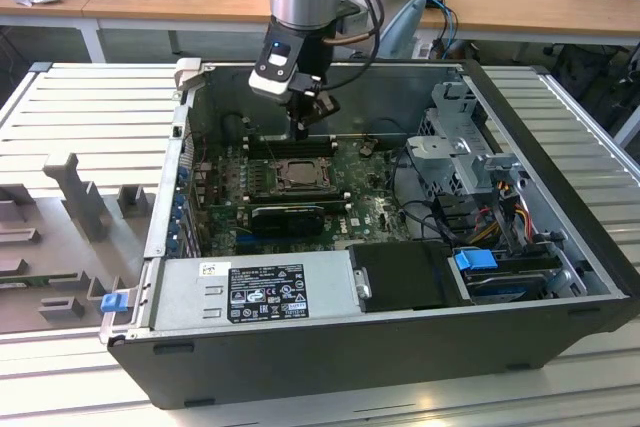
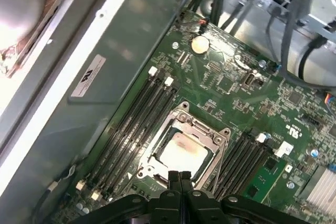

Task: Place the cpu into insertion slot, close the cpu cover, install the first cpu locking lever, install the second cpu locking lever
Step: 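Install the first cpu locking lever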

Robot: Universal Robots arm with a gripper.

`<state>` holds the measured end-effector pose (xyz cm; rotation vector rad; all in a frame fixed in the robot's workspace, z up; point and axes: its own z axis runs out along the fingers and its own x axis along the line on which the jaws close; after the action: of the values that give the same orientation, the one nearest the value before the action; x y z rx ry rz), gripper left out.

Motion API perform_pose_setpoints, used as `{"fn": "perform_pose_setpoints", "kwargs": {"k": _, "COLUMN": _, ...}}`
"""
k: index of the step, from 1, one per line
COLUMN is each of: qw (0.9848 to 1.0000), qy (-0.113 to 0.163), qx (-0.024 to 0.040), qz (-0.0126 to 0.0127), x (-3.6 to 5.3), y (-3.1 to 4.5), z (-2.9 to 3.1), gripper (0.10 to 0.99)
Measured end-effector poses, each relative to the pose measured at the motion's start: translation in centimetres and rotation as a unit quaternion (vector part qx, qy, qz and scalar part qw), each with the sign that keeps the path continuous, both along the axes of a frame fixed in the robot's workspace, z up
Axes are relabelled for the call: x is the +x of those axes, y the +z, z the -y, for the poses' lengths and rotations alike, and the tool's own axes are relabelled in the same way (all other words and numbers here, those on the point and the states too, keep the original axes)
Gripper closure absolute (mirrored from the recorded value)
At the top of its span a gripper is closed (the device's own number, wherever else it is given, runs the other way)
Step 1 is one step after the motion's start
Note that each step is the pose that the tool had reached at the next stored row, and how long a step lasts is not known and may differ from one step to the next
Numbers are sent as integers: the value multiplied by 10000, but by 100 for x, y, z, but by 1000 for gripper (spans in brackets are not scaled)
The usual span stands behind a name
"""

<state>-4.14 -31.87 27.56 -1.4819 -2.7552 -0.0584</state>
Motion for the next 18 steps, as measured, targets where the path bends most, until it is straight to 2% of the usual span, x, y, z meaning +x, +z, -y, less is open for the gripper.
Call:
{"fn": "perform_pose_setpoints", "kwargs": {"k": 3, "qw": 9998, "qy": 216, "qx": 0, "qz": 0, "x": 0, "y": 0, "z": 0, "gripper": 980}}
{"fn": "perform_pose_setpoints", "kwargs": {"k": 5, "qw": 9987, "qy": 509, "qx": 0, "qz": 0, "x": 0, "y": 0, "z": 0, "gripper": 980}}
{"fn": "perform_pose_setpoints", "kwargs": {"k": 14, "qw": 9946, "qy": 1039, "qx": 0, "qz": 0, "x": 0, "y": 0, "z": 0, "gripper": 980}}
{"fn": "perform_pose_setpoints", "kwargs": {"k": 16, "qw": 9922, "qy": 1248, "qx": 0, "qz": 0, "x": 0, "y": 0, "z": 0, "gripper": 980}}
{"fn": "perform_pose_setpoints", "kwargs": {"k": 17, "qw": 9904, "qy": 1382, "qx": 0, "qz": 0, "x": 0, "y": 0, "z": 0, "gripper": 980}}
{"fn": "perform_pose_setpoints", "kwargs": {"k": 18, "qw": 9895, "qy": 1447, "qx": 0, "qz": 0, "x": 0, "y": 0, "z": 0, "gripper": 980}}
